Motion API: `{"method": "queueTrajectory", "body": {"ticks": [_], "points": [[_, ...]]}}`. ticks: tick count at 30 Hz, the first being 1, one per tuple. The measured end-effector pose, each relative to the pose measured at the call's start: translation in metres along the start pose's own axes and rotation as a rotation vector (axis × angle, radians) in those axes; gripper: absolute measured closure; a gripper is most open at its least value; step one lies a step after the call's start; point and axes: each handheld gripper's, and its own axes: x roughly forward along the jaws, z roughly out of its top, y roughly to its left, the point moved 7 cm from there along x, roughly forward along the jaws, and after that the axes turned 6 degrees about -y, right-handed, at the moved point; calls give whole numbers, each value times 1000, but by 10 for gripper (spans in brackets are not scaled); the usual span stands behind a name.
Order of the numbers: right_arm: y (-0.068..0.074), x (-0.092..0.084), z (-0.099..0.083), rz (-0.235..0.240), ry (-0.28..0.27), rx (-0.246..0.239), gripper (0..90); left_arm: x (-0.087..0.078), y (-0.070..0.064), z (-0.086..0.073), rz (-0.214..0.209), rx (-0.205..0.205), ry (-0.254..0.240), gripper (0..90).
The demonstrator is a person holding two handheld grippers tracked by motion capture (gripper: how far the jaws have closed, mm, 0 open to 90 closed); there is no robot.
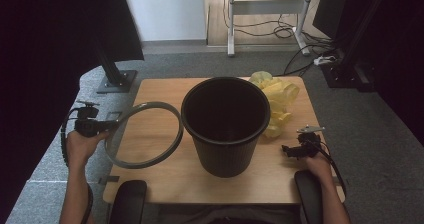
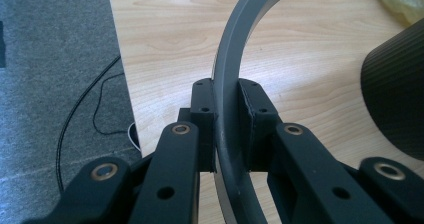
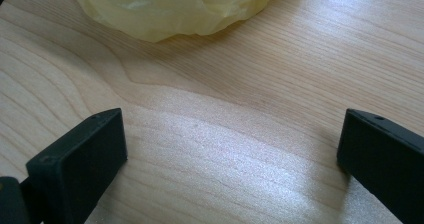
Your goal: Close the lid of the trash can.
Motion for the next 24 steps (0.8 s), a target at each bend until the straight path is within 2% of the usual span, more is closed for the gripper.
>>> {"method": "queueTrajectory", "body": {"ticks": [11, 24], "points": [[0, 0, 0, 0, 0, 0, 0, -23, -2, 18, -17, -24, 0, 790], [0, 0, 0, 0, 0, 0, 0, -48, -9, 42, -36, -27, -3, 791]]}}
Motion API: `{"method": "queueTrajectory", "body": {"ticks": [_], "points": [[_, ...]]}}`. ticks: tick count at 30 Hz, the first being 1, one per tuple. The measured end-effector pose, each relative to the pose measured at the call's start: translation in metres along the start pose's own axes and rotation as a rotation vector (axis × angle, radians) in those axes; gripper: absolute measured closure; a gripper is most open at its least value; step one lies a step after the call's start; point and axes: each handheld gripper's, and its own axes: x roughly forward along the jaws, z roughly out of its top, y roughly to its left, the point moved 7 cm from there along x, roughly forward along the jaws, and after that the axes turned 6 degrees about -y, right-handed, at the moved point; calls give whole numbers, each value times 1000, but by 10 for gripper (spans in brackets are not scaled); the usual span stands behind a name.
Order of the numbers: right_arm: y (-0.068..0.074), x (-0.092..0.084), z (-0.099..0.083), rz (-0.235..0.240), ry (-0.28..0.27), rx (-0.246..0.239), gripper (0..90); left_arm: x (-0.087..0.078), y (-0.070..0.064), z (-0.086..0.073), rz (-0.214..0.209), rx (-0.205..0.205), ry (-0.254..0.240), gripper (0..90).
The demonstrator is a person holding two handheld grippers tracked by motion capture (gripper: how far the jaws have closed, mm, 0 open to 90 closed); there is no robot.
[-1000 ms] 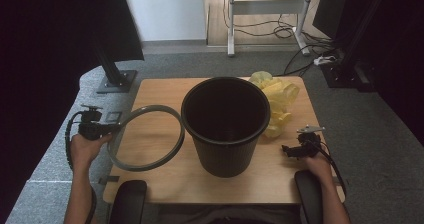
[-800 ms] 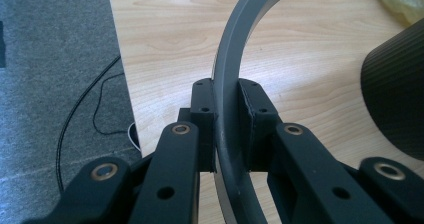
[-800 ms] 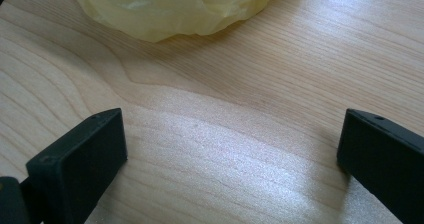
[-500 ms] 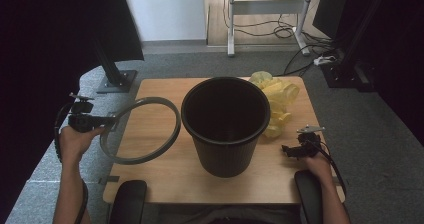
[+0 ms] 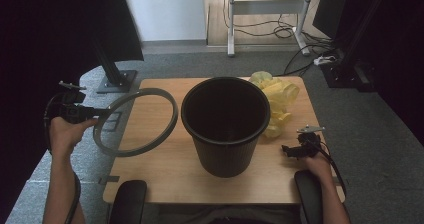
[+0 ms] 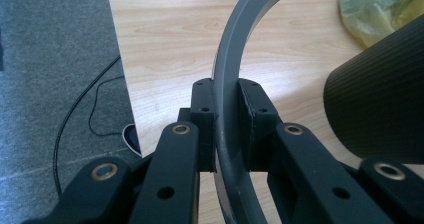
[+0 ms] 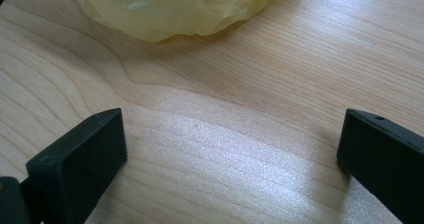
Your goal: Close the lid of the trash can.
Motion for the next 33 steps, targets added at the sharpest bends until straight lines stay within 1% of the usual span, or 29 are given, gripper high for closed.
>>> {"method": "queueTrajectory", "body": {"ticks": [9, 16, 21, 33], "points": [[0, 0, 0, 0, 0, 0, 0, -13, -7, 13, -10, -1, -12, 790], [0, 0, 0, 0, 0, -1, 0, -18, -20, 25, -20, 21, -22, 790], [0, 0, 0, 0, 0, 0, 0, -15, -31, 32, -25, 43, -18, 790], [1, 0, 0, 6, 1, -3, 0, 4, -60, 45, -41, 93, 2, 790]]}}
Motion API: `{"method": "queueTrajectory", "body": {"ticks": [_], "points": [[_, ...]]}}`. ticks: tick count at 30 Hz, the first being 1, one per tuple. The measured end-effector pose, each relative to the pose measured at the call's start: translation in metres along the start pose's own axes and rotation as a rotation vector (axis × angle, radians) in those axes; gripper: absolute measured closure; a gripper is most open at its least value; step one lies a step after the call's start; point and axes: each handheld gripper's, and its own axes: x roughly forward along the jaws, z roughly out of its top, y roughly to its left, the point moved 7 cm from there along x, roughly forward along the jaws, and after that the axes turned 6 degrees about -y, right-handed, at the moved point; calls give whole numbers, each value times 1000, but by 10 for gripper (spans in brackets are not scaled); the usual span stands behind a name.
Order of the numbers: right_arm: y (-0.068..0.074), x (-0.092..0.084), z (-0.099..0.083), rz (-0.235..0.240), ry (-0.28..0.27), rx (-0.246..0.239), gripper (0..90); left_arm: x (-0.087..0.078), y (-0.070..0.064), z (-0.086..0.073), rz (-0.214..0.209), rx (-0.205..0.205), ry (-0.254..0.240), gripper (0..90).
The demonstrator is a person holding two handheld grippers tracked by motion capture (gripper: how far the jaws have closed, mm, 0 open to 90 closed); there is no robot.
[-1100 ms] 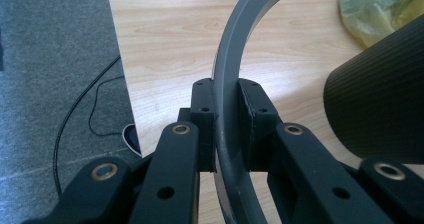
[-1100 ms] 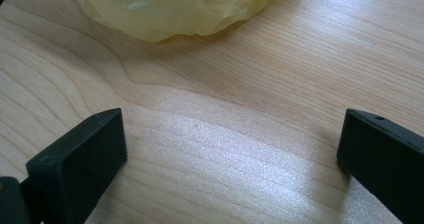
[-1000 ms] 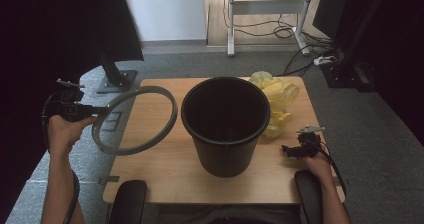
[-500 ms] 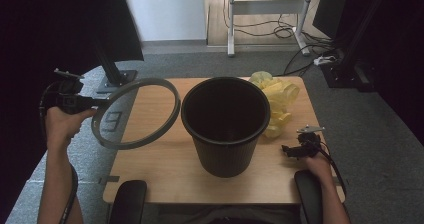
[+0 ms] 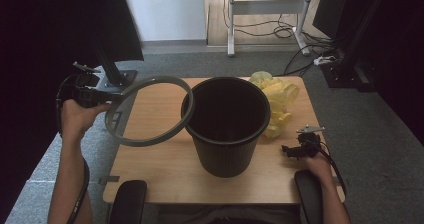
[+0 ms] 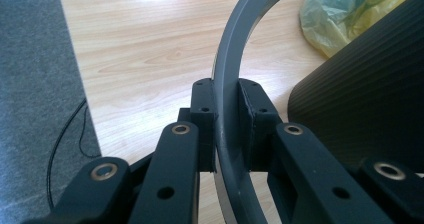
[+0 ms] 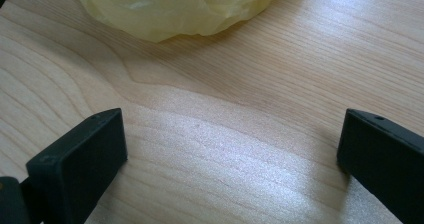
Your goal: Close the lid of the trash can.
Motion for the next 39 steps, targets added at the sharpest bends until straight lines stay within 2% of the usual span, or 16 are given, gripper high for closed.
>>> {"method": "queueTrajectory", "body": {"ticks": [22, 39], "points": [[1, 0, 0, 8, -1, -8, 0, 37, -51, 26, -51, 85, 23, 789], [2, 0, 0, 10, -1, -10, 0, 68, -94, 43, -110, 138, 26, 789]]}}
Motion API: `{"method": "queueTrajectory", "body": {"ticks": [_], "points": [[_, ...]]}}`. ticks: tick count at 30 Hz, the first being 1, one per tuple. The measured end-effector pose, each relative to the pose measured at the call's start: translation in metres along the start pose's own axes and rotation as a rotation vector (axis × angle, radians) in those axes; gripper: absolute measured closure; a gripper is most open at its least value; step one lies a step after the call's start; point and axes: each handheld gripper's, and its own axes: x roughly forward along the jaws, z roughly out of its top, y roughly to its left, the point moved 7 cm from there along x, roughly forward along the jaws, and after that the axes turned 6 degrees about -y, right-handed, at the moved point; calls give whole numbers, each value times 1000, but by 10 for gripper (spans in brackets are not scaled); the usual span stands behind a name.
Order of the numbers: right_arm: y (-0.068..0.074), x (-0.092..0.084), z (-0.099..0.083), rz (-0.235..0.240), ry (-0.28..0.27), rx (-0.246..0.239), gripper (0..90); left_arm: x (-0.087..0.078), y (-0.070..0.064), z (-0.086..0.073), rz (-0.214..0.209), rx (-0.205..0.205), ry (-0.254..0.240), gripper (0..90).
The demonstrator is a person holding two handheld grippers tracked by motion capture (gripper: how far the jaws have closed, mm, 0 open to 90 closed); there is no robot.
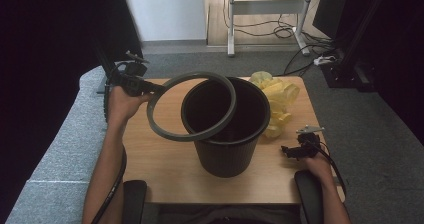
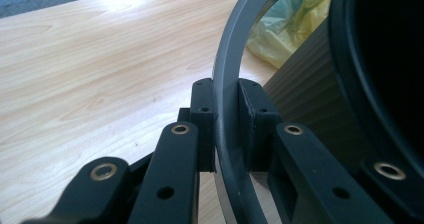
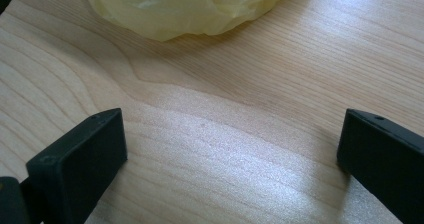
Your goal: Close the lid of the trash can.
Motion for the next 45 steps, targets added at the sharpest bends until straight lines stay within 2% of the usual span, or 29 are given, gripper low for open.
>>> {"method": "queueTrajectory", "body": {"ticks": [7, 22, 28, 36, 45], "points": [[0, 0, 0, 1, 0, -1, 0, 12, -15, 7, -26, 22, 0, 789], [1, 0, 0, 6, 0, -2, 0, 34, -58, 31, -62, 96, 5, 789], [2, 0, 0, 8, 0, -4, 0, 35, -65, 34, -22, 128, 10, 788], [2, 0, 0, 9, 0, -5, 0, 40, -75, 36, -29, 147, 10, 787], [3, -1, -1, 13, 1, -10, 0, 49, -76, 31, 3, 159, 15, 775]]}}
